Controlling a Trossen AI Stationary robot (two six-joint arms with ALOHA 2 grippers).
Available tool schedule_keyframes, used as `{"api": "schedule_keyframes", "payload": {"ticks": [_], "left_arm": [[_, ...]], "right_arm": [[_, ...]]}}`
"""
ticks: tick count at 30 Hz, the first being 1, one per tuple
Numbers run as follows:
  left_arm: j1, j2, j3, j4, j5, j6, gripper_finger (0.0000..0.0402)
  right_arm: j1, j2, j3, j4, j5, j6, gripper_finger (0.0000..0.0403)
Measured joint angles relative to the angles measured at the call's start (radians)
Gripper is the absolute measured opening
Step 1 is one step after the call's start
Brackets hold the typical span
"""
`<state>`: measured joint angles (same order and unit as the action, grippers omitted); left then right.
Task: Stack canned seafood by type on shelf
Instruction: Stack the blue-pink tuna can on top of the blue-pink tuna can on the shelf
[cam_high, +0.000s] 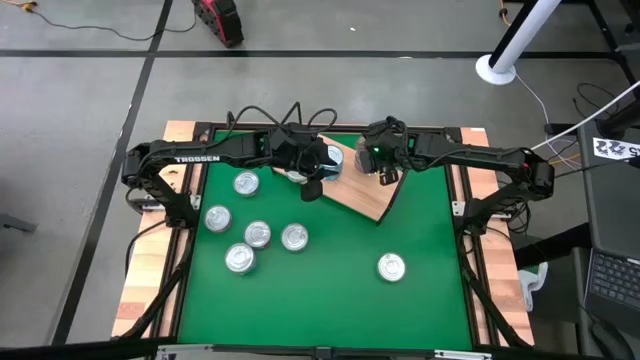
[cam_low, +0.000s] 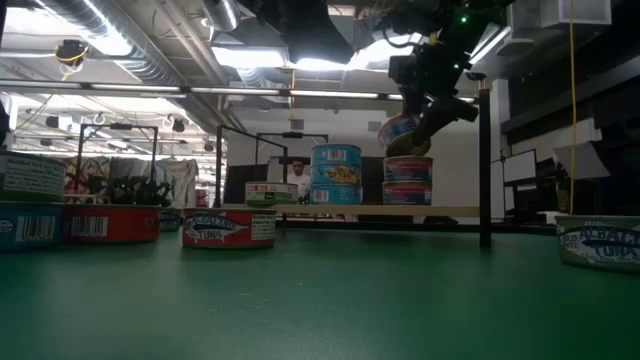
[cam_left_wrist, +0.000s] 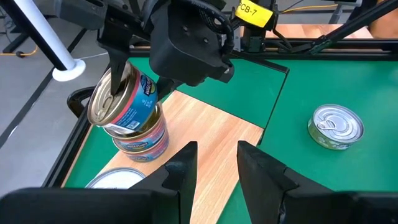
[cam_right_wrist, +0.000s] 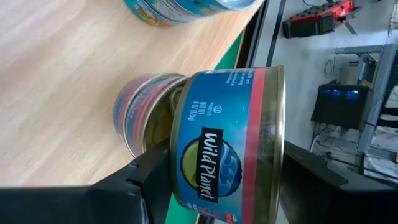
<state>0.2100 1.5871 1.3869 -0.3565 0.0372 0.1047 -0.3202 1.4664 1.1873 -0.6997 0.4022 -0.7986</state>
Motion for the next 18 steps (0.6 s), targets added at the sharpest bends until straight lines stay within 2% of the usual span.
{"api": "schedule_keyframes", "payload": {"ticks": [11,18], "left_arm": [[-0.003,0.000,0.000,0.000,0.001,-0.032,0.0109],[-0.024,-0.042,0.000,-0.022,0.003,0.025,0.0109]], "right_arm": [[0.000,0.020,0.001,0.007,0.036,0.008,0.0234],[0.000,0.064,0.002,0.018,0.154,0.009,0.0234]]}}
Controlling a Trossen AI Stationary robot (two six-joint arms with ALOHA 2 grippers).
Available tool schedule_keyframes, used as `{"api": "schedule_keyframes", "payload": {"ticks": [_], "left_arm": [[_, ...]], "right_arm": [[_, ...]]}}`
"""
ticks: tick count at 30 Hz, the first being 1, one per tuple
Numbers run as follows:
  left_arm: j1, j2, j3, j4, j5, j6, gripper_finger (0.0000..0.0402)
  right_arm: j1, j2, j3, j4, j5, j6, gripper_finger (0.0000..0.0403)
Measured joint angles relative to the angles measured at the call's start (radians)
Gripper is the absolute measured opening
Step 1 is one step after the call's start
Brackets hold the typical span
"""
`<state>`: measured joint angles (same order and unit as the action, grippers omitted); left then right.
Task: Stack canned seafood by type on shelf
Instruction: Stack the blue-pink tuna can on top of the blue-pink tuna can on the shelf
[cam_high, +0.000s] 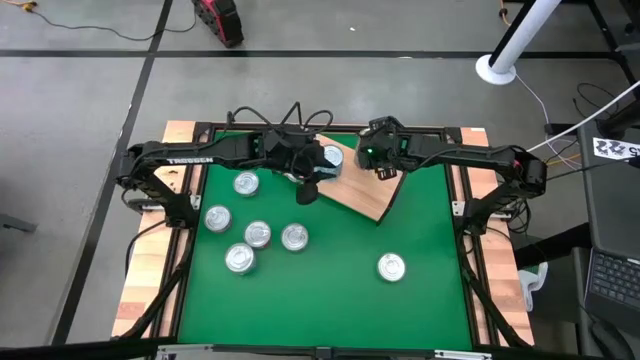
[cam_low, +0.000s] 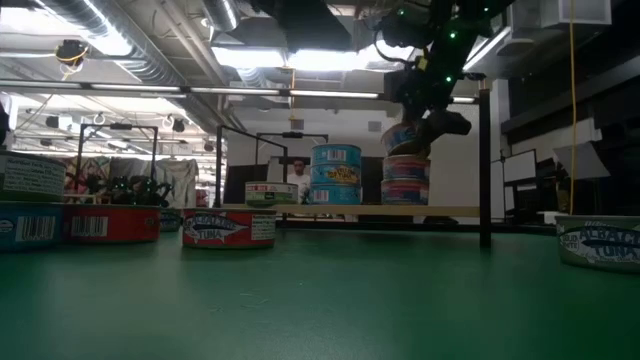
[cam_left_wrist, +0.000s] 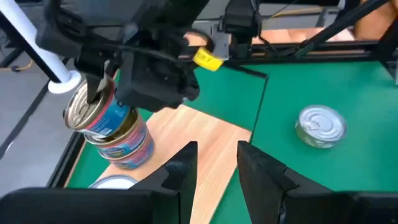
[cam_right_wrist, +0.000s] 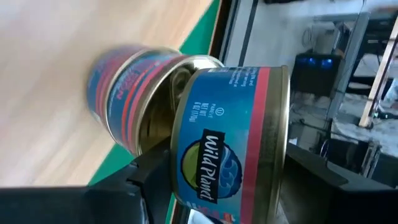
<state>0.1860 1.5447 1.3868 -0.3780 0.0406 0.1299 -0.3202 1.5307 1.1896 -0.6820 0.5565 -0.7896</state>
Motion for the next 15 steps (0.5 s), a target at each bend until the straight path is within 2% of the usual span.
{"api": "schedule_keyframes", "payload": {"ticks": [6,15], "left_arm": [[0.002,-0.056,-0.014,-0.114,-0.004,-0.015,0.0109],[-0.009,-0.171,-0.159,-0.045,0.001,-0.035,0.0109]], "right_arm": [[-0.001,0.000,0.000,0.002,-0.010,0.000,0.0234],[0.000,-0.002,0.000,0.005,-0.055,-0.001,0.0234]]}}
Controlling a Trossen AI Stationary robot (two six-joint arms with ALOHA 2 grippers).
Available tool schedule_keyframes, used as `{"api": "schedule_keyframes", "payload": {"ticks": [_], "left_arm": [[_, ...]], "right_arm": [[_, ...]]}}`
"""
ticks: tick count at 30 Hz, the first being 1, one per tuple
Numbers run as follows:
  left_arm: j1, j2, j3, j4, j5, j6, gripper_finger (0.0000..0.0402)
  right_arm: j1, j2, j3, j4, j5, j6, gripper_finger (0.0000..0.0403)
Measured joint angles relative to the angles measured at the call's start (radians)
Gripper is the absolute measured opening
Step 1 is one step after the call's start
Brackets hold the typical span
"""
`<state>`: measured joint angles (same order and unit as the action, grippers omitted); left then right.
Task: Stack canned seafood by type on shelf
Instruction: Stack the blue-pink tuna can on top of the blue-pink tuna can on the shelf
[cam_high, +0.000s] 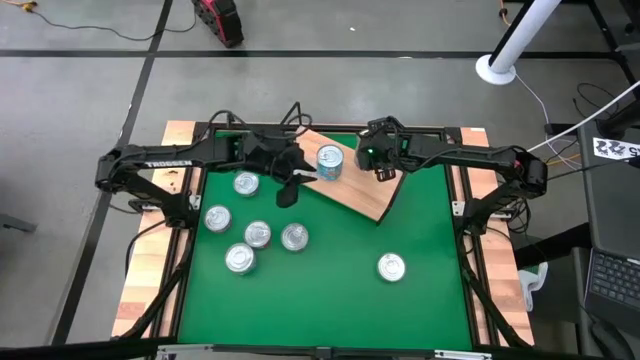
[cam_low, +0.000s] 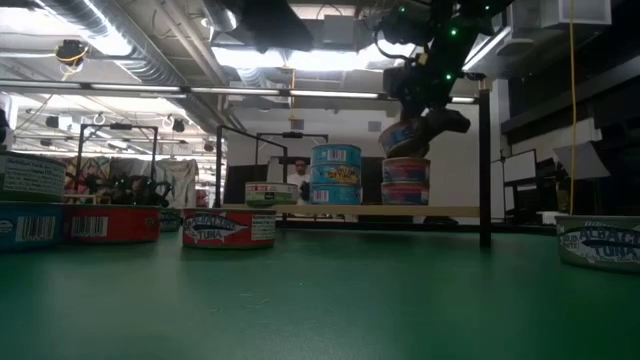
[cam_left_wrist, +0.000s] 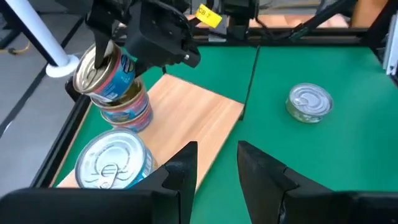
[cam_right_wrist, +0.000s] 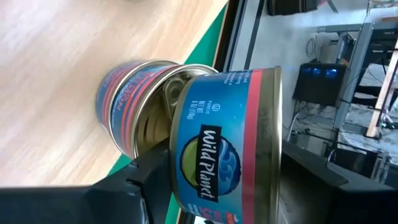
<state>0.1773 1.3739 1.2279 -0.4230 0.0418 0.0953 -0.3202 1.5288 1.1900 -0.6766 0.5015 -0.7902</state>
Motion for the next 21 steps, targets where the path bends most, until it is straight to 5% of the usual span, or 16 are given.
{"api": "schedule_keyframes", "payload": {"ticks": [7,21], "left_arm": [[-0.029,-0.119,-0.202,0.146,0.003,-0.050,0.0109],[-0.039,-0.575,-0.724,0.460,-0.035,-0.119,0.0109]], "right_arm": [[0.000,0.000,0.000,-0.001,-0.008,0.000,0.0234],[0.000,0.001,0.000,-0.005,-0.014,0.000,0.0234]]}}
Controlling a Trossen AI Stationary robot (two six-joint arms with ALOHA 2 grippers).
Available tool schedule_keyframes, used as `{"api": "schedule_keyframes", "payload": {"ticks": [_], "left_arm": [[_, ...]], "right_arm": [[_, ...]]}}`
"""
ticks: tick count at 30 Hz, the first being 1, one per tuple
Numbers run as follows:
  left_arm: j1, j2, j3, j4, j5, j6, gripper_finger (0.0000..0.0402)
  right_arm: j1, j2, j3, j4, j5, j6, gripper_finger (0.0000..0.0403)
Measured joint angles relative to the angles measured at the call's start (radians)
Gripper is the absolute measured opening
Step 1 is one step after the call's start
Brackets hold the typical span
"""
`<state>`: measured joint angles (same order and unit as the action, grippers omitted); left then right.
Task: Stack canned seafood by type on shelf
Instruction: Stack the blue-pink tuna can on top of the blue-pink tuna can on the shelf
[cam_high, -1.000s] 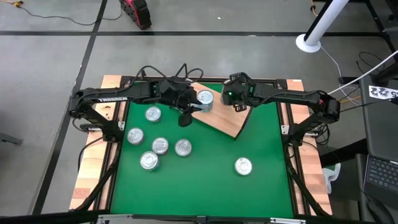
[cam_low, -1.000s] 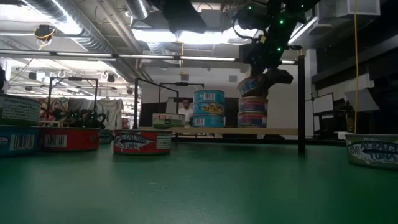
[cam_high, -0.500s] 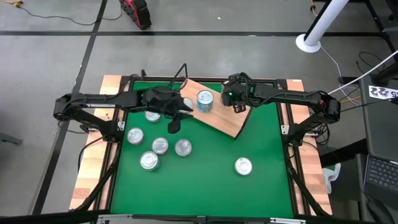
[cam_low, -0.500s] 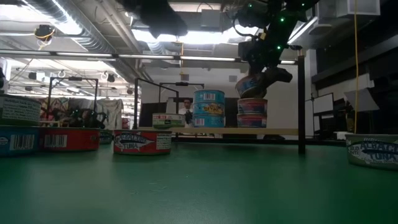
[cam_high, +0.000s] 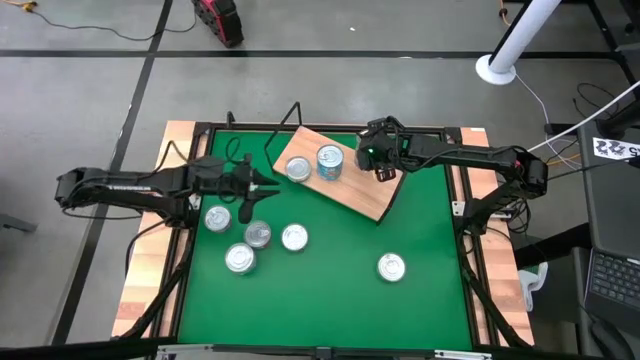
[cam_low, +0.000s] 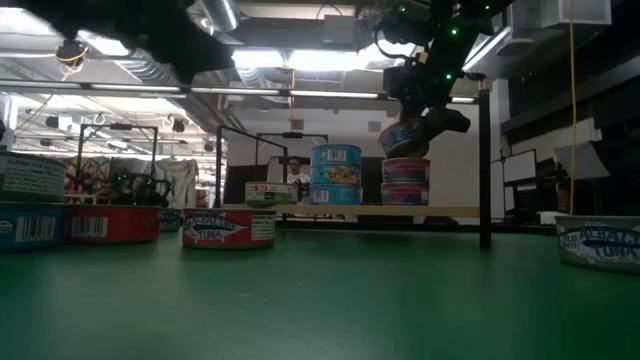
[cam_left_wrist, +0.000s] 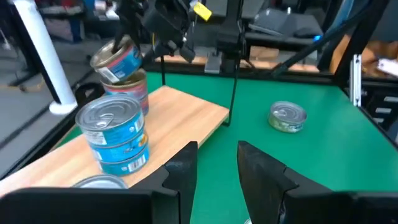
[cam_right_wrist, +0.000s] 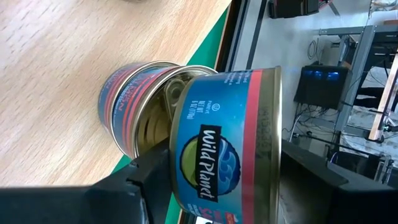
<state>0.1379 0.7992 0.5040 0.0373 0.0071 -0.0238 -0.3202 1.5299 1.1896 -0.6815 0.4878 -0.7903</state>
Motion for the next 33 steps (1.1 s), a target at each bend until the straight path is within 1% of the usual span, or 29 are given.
{"api": "schedule_keyframes", "payload": {"ticks": [4,9,13,17,23,27,30,33], "left_arm": [[0.000,-0.099,-0.140,0.143,-0.002,0.006,0.0109],[0.001,-0.184,-0.275,0.294,-0.007,0.062,0.0109],[0.001,-0.242,-0.360,0.361,-0.026,0.085,0.0109],[0.001,-0.310,-0.427,0.372,-0.027,0.072,0.0109],[0.001,-0.387,-0.497,0.348,-0.031,0.080,0.0109],[0.001,-0.392,-0.495,0.203,-0.031,0.082,0.0109],[0.001,-0.392,-0.495,0.085,-0.031,0.033,0.0109],[0.001,-0.391,-0.495,-0.029,-0.030,0.018,0.0109]], "right_arm": [[0.000,0.000,0.000,0.000,-0.001,0.000,0.0234],[0.000,0.001,-0.001,0.000,-0.001,0.000,0.0234],[0.000,0.001,-0.001,0.000,-0.001,0.000,0.0234],[0.000,0.001,-0.001,0.000,-0.001,0.000,0.0234],[0.000,0.001,-0.001,0.002,-0.002,0.000,0.0234],[0.000,0.001,-0.002,0.007,-0.003,0.000,0.0234],[0.000,0.001,-0.002,0.011,-0.005,0.000,0.0234],[0.000,0.002,-0.002,0.018,-0.008,0.000,0.0234]]}}
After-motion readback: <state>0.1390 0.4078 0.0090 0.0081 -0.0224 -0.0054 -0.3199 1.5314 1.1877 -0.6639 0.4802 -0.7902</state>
